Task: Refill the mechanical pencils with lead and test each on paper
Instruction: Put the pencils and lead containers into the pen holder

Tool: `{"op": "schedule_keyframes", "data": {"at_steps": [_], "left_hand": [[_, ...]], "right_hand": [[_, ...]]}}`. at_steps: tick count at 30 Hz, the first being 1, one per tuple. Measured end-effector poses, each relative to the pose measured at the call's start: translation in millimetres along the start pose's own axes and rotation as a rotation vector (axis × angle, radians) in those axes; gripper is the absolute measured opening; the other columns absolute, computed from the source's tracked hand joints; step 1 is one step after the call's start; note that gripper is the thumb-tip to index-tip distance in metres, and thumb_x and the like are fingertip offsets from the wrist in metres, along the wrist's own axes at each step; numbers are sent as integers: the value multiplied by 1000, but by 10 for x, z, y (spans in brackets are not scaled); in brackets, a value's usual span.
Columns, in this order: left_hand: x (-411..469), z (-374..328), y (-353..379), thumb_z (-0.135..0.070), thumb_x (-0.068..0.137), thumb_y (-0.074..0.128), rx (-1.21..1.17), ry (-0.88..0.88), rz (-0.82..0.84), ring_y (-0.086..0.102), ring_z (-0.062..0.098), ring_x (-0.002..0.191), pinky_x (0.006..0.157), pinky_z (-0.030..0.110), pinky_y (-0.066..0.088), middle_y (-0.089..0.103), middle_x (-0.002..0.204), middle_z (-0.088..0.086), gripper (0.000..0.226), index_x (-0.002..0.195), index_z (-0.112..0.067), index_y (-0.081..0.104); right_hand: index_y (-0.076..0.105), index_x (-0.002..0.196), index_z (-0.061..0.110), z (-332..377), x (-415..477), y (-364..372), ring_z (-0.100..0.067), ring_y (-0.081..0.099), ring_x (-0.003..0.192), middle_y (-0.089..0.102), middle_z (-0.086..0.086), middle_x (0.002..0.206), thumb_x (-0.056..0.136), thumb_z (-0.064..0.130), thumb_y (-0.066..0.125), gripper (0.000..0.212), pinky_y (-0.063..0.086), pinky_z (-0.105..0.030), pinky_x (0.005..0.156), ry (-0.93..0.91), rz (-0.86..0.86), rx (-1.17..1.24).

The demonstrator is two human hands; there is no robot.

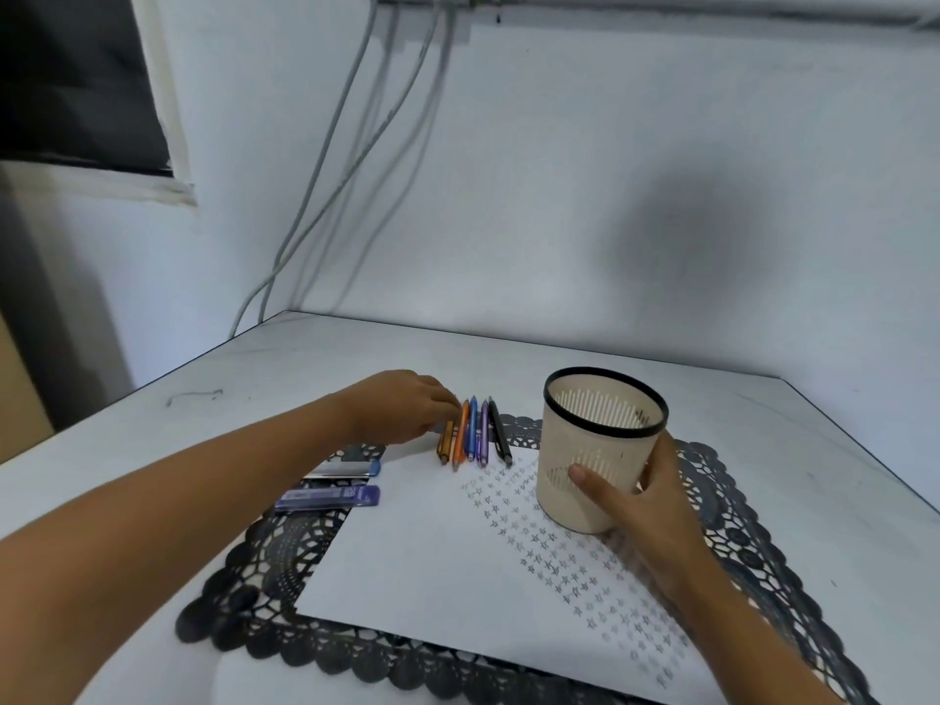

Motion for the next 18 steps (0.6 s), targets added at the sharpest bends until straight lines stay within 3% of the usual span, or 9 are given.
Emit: {"op": "schedule_keyframes", "data": {"at_steps": [5,8,13,16,18], "left_hand": [[-9,-45,8,-16,77,68,103,139,-47,66,21,83,65,30,52,69,97,0,29,104,-22,61],[-2,-49,18,-18,74,71,139,180,-49,65,19,79,61,27,50,68,94,-2,33,104,-26,61],[10,-62,-25,-18,68,78,154,207,-111,67,19,76,58,28,52,69,90,0,33,97,-21,64],[1,-17,-96,-20,75,73,82,155,-137,67,21,72,59,30,53,70,87,2,26,98,-18,61],[-11,55,-241,-23,85,63,-41,-1,-189,66,21,74,63,30,50,69,90,3,18,101,-14,62]], "right_hand": [[36,133,28,-6,8,14,-10,59,97,57,5,116,59,11,76,86,54,-21,58,1,7,-11],[36,133,29,-13,3,11,-12,59,99,57,4,118,58,12,77,87,55,-24,60,2,1,-3],[36,134,24,21,1,15,-3,58,93,57,7,115,66,4,75,81,51,-14,56,-24,0,-32],[35,135,22,26,-1,15,-1,57,93,56,8,114,69,2,74,80,50,-12,54,-27,-2,-40],[34,135,22,36,-2,15,0,55,93,55,9,113,68,3,75,80,49,-11,53,-35,-9,-58]]}}
Point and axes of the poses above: each hand's wrist, its own x-axis towards the middle knuckle, its own y-axis out of the palm, z = x × y, the point moved 6 cm from there along x, towards the middle knuckle
